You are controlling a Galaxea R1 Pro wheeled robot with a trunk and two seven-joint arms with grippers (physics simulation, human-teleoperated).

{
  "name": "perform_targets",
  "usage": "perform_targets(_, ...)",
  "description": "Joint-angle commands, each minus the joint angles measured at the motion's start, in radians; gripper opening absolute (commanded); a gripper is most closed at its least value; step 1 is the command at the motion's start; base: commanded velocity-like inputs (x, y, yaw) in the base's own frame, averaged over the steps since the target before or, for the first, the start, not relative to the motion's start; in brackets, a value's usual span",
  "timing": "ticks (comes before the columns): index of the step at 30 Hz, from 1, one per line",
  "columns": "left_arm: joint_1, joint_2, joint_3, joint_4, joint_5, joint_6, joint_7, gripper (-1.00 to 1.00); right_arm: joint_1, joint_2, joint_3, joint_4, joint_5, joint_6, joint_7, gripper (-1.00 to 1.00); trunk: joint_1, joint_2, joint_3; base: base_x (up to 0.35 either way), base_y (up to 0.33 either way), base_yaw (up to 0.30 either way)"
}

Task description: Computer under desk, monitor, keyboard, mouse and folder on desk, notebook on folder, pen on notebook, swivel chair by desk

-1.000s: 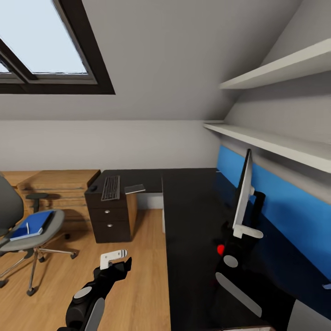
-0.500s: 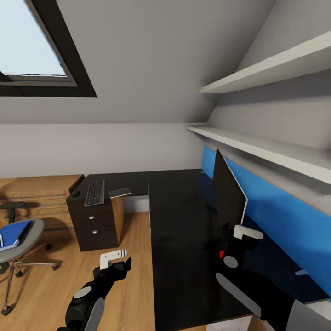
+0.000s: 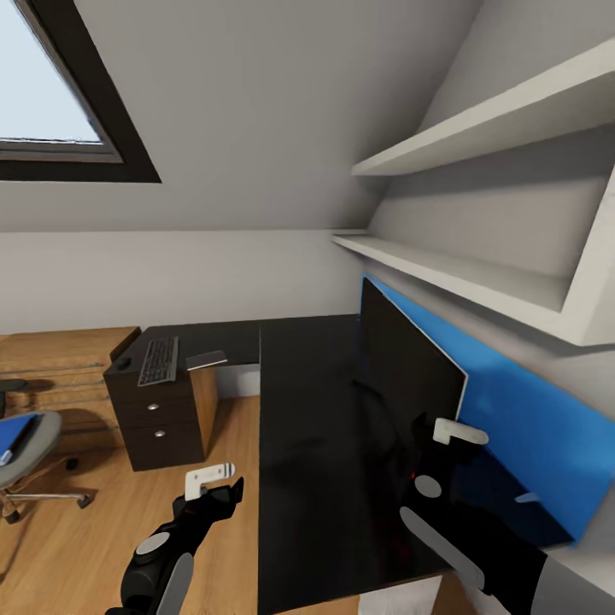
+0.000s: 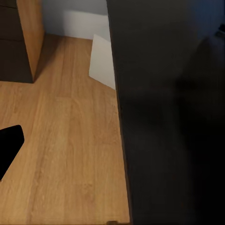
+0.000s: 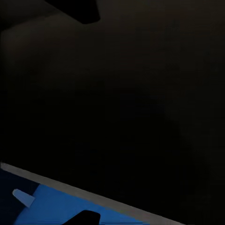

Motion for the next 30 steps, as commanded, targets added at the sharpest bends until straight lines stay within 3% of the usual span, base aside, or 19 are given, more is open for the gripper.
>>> perform_targets(1, -0.001, 0.000, -0.001, -0.001, 0.011, 0.004, 0.009, 1.00, -0.002, -0.001, 0.004, -0.001, -0.006, -0.007, -0.004, 1.00, 0.000, -0.001, -0.002, -0.031, -0.186, -0.002)
perform_targets(13, -0.001, 0.000, -0.002, -0.001, 0.011, 0.005, 0.009, 1.00, -0.002, -0.001, 0.003, -0.001, -0.006, -0.007, -0.004, 1.00, 0.000, -0.001, -0.002, -0.004, -0.168, 0.000)
perform_targets(30, -0.001, 0.000, -0.001, -0.001, 0.011, 0.004, 0.009, 1.00, -0.002, -0.002, 0.003, 0.000, -0.006, -0.007, -0.002, 1.00, 0.000, -0.001, -0.002, 0.000, -0.021, 0.000)
